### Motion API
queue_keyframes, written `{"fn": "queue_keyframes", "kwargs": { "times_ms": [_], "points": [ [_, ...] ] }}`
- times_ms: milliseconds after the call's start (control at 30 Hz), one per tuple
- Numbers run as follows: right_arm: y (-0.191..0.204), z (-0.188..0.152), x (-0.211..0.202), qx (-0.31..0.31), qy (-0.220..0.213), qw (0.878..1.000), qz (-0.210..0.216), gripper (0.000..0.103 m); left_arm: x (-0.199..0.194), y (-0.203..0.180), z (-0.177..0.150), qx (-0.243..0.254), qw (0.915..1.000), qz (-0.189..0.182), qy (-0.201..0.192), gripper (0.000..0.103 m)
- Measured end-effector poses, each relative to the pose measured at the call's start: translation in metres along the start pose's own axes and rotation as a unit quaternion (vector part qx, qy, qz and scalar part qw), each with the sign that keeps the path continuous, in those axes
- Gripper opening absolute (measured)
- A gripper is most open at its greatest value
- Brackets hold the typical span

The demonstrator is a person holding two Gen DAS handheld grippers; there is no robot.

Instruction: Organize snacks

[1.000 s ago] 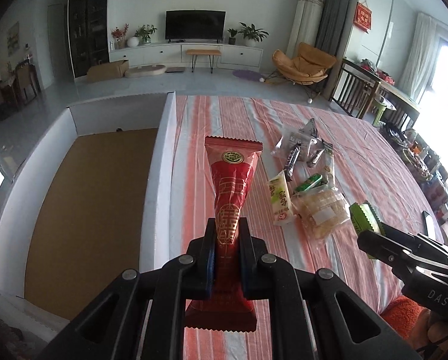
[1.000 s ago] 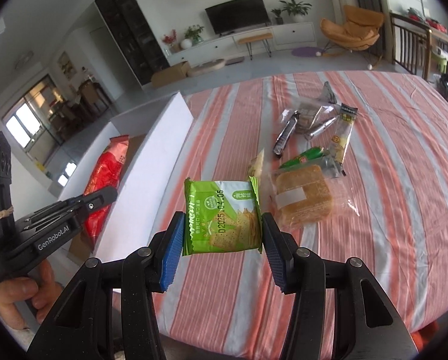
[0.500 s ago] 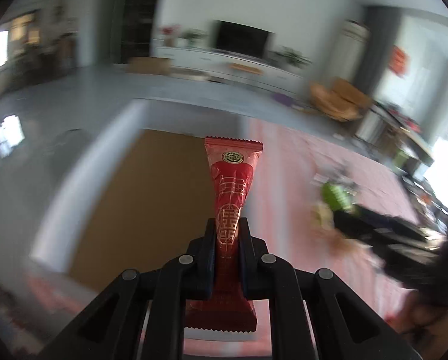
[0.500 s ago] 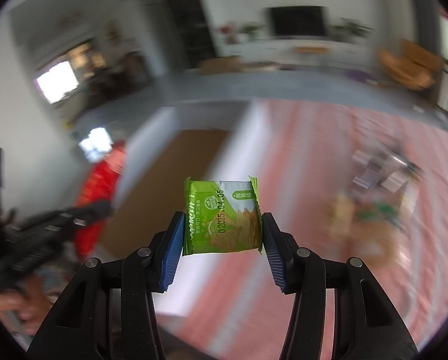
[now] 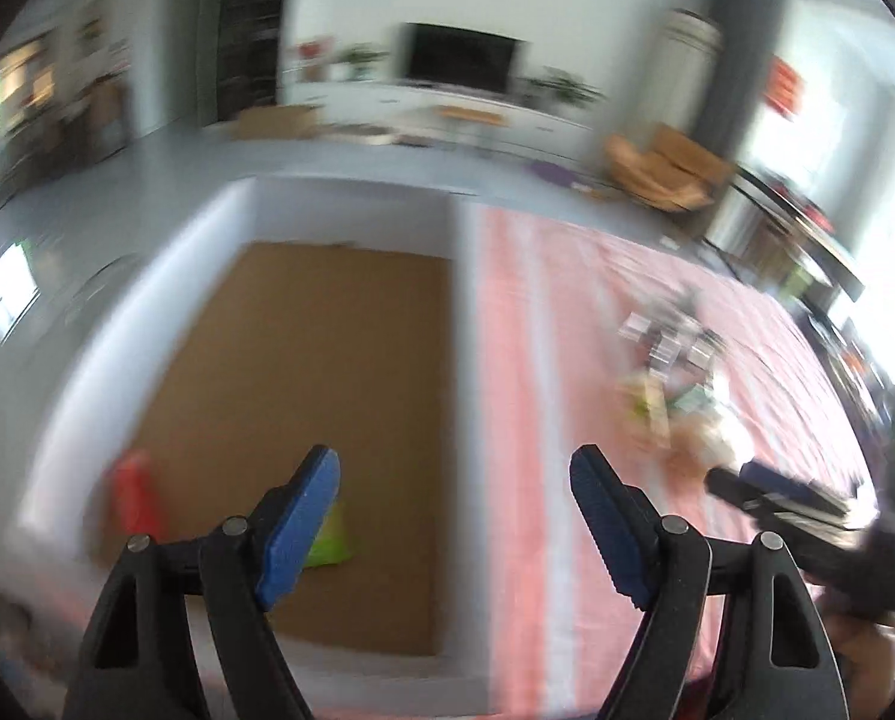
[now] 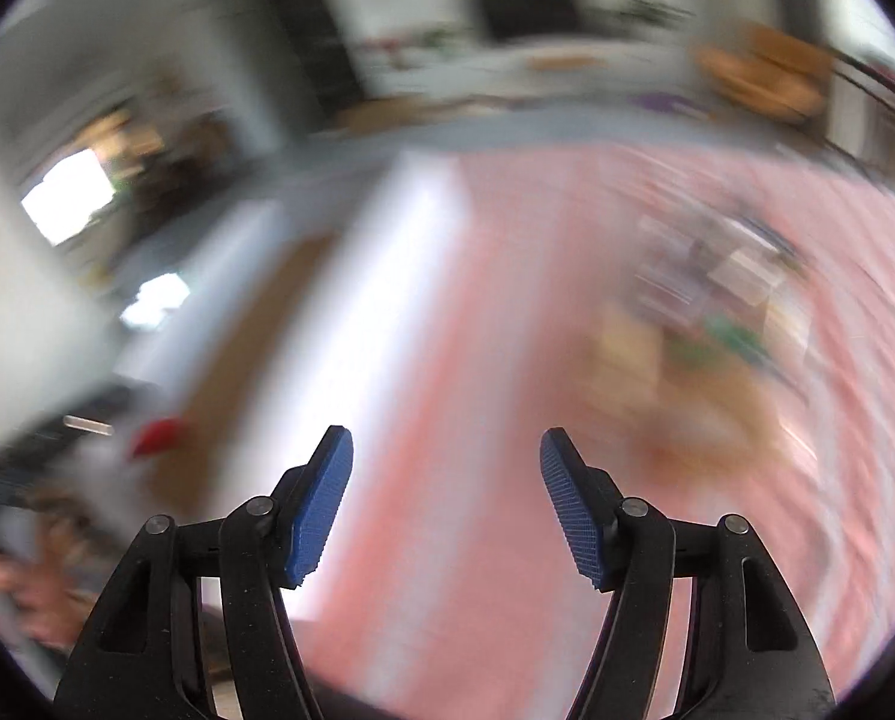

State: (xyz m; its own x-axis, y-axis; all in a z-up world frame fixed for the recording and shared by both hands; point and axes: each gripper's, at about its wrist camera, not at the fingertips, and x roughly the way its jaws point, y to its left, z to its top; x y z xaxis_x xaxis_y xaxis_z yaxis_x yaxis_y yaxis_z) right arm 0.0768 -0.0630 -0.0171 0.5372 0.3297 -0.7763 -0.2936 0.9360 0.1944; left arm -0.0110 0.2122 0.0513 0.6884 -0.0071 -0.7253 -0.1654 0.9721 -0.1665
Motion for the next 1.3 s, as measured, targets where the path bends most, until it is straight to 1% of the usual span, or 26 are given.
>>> {"fn": "queue_keyframes", "kwargs": {
  "times_ms": [33, 67, 100, 133, 167, 200, 233, 267, 300, 333, 367, 400, 433, 467, 500, 533, 567, 600, 633, 667, 700, 900, 1000, 1100, 1300],
  "points": [
    [-0.031, -0.012, 0.006, 0.025, 0.004, 0.998, -0.052, 0.068, 0.001, -0.013, 0.002, 0.014, 0.9999, -0.004, 0.0, 0.079],
    [-0.065, -0.023, 0.011, 0.056, 0.011, 0.993, -0.099, 0.068, 0.007, -0.029, 0.004, 0.035, 0.9993, -0.008, -0.002, 0.079],
    [-0.095, -0.03, 0.013, 0.083, 0.01, 0.988, -0.132, 0.068, 0.012, -0.043, 0.008, 0.061, 0.998, -0.011, -0.012, 0.079],
    [-0.121, -0.038, 0.015, 0.107, 0.008, 0.981, -0.163, 0.068, 0.015, -0.054, 0.011, 0.076, 0.9967, -0.004, -0.028, 0.08],
    [-0.142, -0.042, 0.019, 0.122, 0.006, 0.973, -0.196, 0.068, 0.022, -0.06, 0.019, 0.084, 0.9951, 0.016, -0.051, 0.08],
    [-0.156, -0.042, 0.023, 0.129, 0.006, 0.968, -0.217, 0.069, 0.03, -0.065, 0.024, 0.09, 0.992, 0.044, -0.077, 0.08],
    [-0.169, -0.038, 0.03, 0.141, 0.01, 0.964, -0.226, 0.07, 0.043, -0.066, 0.031, 0.093, 0.9891, 0.069, -0.09, 0.081],
    [-0.18, -0.031, 0.034, 0.154, 0.006, 0.962, -0.225, 0.072, 0.054, -0.064, 0.034, 0.094, 0.9879, 0.083, -0.091, 0.081],
    [-0.184, -0.021, 0.038, 0.153, -0.005, 0.962, -0.227, 0.073, 0.069, -0.061, 0.041, 0.091, 0.9875, 0.096, -0.086, 0.081],
    [-0.185, -0.009, 0.044, 0.146, -0.009, 0.963, -0.226, 0.073, 0.084, -0.057, 0.045, 0.082, 0.9892, 0.096, -0.075, 0.081],
    [-0.187, 0.0, 0.05, 0.139, -0.009, 0.965, -0.223, 0.072, 0.093, -0.054, 0.046, 0.071, 0.9913, 0.09, -0.065, 0.081],
    [-0.192, 0.01, 0.059, 0.131, -0.004, 0.967, -0.218, 0.073, 0.103, -0.048, 0.048, 0.049, 0.9947, 0.074, -0.052, 0.081],
    [-0.195, 0.021, 0.071, 0.123, 0.009, 0.969, -0.215, 0.074, 0.109, -0.044, 0.047, 0.027, 0.9967, 0.063, -0.045, 0.081],
    [-0.196, 0.032, 0.078, 0.114, 0.004, 0.969, -0.217, 0.08, 0.114, -0.042, 0.046, 0.003, 0.9978, 0.053, -0.039, 0.081],
    [-0.2, 0.038, 0.082, 0.109, 0.0, 0.97, -0.216, 0.08, 0.116, -0.041, 0.045, -0.005, 0.998, 0.052, -0.034, 0.081],
    [-0.204, 0.044, 0.086, 0.108, -0.007, 0.971, -0.212, 0.083, 0.117, -0.044, 0.044, 0.002, 0.9975, 0.058, -0.04, 0.081],
    [-0.21, 0.048, 0.091, 0.108, -0.016, 0.971, -0.212, 0.089, 0.114, -0.047, 0.042, 0.007, 0.9966, 0.063, -0.052, 0.081],
    [-0.216, 0.044, 0.093, 0.109, -0.022, 0.971, -0.211, 0.092, 0.112, -0.047, 0.037, 0.006, 0.9959, 0.069, -0.059, 0.081],
    [-0.22, 0.049, 0.096, 0.112, -0.02, 0.971, -0.211, 0.094, 0.112, -0.048, 0.034, 0.003, 0.9958, 0.071, -0.059, 0.081],
    [-0.223, 0.051, 0.097, 0.114, -0.02, 0.97, -0.212, 0.094, 0.113, -0.049, 0.033, 0.002, 0.9959, 0.072, -0.054, 0.081],
    [-0.215, 0.048, 0.098, 0.114, -0.02, 0.97, -0.213, 0.095, 0.114, -0.05, 0.03, 0.006, 0.9958, 0.074, -0.052, 0.081],
    [-0.213, 0.05, 0.096, 0.114, -0.019, 0.97, -0.212, 0.095, 0.118, -0.067, 0.022, 0.063, 0.9917, 0.099, -0.053, 0.081],
    [-0.213, 0.05, 0.096, 0.114, -0.019, 0.97, -0.212, 0.095, 0.118, -0.071, 0.02, 0.079, 0.9899, 0.105, -0.052, 0.081],
    [-0.213, 0.05, 0.096, 0.114, -0.019, 0.97, -0.212, 0.095, 0.116, -0.068, 0.02, 0.077, 0.9902, 0.106, -0.049, 0.081],
    [-0.213, 0.05, 0.096, 0.114, -0.019, 0.971, -0.212, 0.095, 0.115, -0.059, 0.023, 0.052, 0.9924, 0.101, -0.048, 0.081]
  ]
}}
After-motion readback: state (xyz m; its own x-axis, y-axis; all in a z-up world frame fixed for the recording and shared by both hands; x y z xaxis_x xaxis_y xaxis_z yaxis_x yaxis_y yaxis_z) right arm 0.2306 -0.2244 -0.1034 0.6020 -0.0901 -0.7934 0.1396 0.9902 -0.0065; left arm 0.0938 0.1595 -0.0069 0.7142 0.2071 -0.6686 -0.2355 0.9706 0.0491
